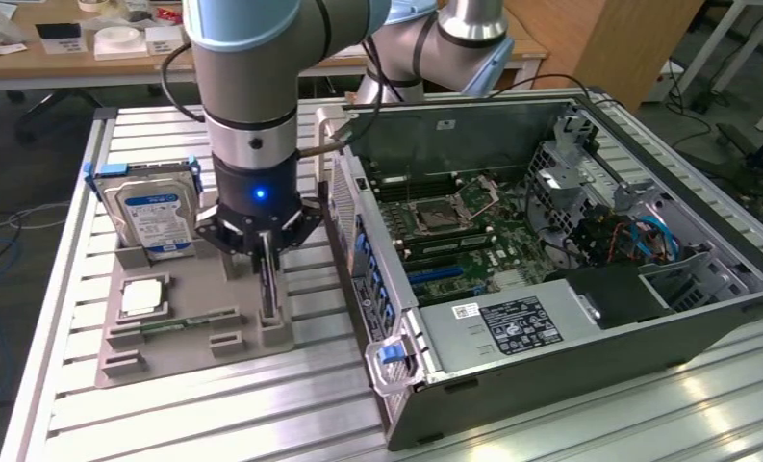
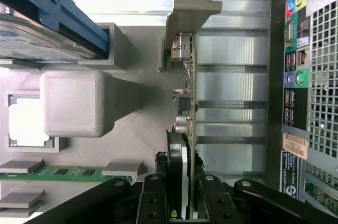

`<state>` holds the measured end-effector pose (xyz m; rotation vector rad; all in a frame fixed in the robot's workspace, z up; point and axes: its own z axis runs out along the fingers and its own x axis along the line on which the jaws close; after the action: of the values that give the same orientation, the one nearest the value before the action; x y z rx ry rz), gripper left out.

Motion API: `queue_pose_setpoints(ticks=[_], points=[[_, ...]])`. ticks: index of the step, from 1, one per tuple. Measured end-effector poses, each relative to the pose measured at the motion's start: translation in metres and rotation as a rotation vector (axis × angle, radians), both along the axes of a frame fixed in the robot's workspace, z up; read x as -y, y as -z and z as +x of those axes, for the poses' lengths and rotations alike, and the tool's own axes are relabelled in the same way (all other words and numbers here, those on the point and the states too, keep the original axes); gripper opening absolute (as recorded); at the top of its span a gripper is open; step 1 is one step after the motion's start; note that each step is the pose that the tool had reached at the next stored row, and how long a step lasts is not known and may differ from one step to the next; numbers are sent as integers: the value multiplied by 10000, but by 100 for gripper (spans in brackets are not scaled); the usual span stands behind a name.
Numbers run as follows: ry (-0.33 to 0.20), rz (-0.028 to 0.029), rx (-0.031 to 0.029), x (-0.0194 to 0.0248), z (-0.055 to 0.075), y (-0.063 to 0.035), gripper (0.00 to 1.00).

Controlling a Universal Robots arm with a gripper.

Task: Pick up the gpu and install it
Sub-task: 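Pick up the gpu and move the gpu toward the slot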

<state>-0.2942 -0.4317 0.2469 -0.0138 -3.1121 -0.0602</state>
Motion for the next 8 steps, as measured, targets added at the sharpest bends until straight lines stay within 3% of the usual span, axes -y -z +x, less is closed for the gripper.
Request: queue_pose_setpoints(ticks=[8], points=[[0,2,1,0,0,-53,28]])
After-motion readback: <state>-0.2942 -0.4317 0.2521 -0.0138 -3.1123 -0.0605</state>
